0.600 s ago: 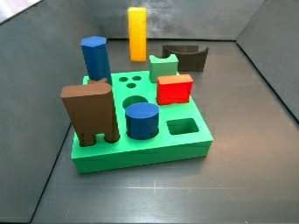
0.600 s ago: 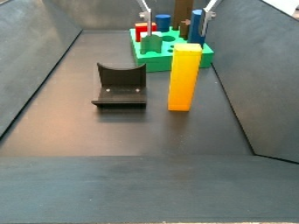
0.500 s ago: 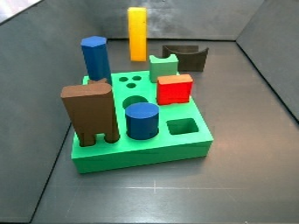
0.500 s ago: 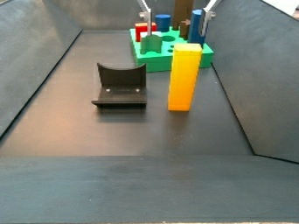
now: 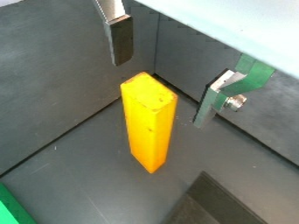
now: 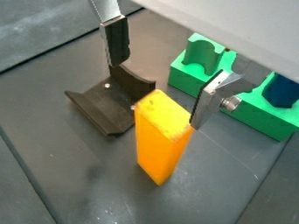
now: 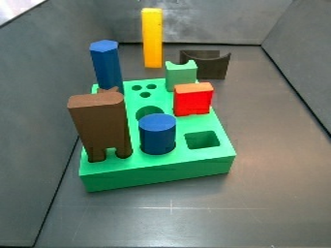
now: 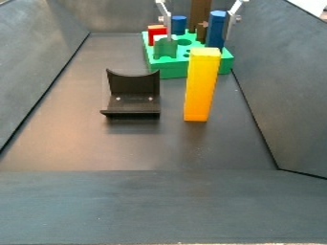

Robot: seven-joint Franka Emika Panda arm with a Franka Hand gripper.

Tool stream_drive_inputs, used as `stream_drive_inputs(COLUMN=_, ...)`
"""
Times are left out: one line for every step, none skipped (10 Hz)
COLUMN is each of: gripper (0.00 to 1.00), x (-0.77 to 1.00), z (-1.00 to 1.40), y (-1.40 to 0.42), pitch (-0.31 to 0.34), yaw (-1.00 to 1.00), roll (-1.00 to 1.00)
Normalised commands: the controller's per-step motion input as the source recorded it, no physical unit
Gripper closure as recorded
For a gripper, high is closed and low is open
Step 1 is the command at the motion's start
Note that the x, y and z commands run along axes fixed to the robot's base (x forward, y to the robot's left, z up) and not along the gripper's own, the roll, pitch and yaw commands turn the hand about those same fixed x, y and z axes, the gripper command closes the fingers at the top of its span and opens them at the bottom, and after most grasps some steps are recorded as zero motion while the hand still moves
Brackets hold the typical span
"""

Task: Pick up the rectangle object. Move up. Move to above the board. Insert the rectangle object.
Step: Pick up the rectangle object.

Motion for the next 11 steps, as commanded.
stream_drive_inputs(gripper=0.00, x=-0.24, z=-0.35, y=0.00, pitch=-0.114, yaw=0.00, roll=0.00)
stream_drive_inputs(gripper=0.00, x=-0.08, z=-0.42, y=0.00, pitch=-0.114, yaw=0.00, roll=0.00)
stream_drive_inputs(gripper=0.00, x=-0.16, z=-0.64, y=0.00, pitch=-0.129, yaw=-0.09, roll=0.00)
stream_drive_inputs(gripper=0.00, x=-0.09, z=-0.73, y=0.08, pitch=-0.124, yaw=-0.11, roll=0.00)
stream_drive_inputs(gripper=0.00, x=0.00, z=-0.77, y=0.05, pitch=-0.079, yaw=-0.11, roll=0.00)
stream_drive_inputs(gripper=0.00, x=0.00, z=-0.55, y=0.00, pitch=-0.091, yaw=-0.12, roll=-0.04)
stream_drive_inputs(gripper=0.00, x=0.01, z=0.00, y=0.00, pitch=0.019, yaw=0.00, roll=0.01)
stream_drive_inputs(gripper=0.00, x=0.00, z=0.00, y=0.00, pitch=0.000, yaw=0.00, roll=0.00)
stream_drive_inputs(gripper=1.00, x=0.00, z=0.00, y=0.00, pitch=0.000, yaw=0.00, roll=0.00)
stream_drive_inputs(gripper=1.00, x=0.00, z=0.00, y=0.00, pitch=0.000, yaw=0.00, roll=0.00)
stream_drive_inputs(gripper=1.00, x=0.00, z=0.00, y=0.00, pitch=0.000, yaw=0.00, roll=0.00)
